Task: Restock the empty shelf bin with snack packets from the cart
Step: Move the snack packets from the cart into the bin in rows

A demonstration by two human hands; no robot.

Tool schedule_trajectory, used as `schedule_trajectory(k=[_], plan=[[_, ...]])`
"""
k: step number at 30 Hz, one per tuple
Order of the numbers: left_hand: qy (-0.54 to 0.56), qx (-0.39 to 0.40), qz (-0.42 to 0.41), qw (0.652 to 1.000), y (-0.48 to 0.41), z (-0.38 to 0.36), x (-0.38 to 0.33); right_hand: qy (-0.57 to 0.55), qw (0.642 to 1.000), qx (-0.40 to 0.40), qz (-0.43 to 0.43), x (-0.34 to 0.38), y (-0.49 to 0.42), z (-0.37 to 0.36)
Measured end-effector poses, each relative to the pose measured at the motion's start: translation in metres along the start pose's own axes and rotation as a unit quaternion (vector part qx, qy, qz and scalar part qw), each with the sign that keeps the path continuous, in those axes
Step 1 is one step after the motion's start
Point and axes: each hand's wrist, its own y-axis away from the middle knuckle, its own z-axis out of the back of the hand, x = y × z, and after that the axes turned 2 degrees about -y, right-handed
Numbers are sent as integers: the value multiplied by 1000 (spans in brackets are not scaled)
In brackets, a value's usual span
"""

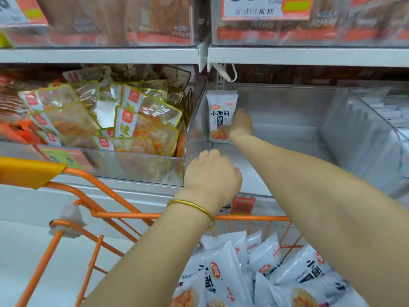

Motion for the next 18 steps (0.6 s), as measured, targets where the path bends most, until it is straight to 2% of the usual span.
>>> schedule_trajectory(k=[5,11,18], plan=[[0,4,0,1000,1,2,-1,-24,1000,11,-14,-4,-3,2],[1,5,1,1000,3,4,-2,18,999,37,12,-7,-6,4],[2,1,-2,1000,3,4,-1,2,998,64,21,-11,-8,8]])
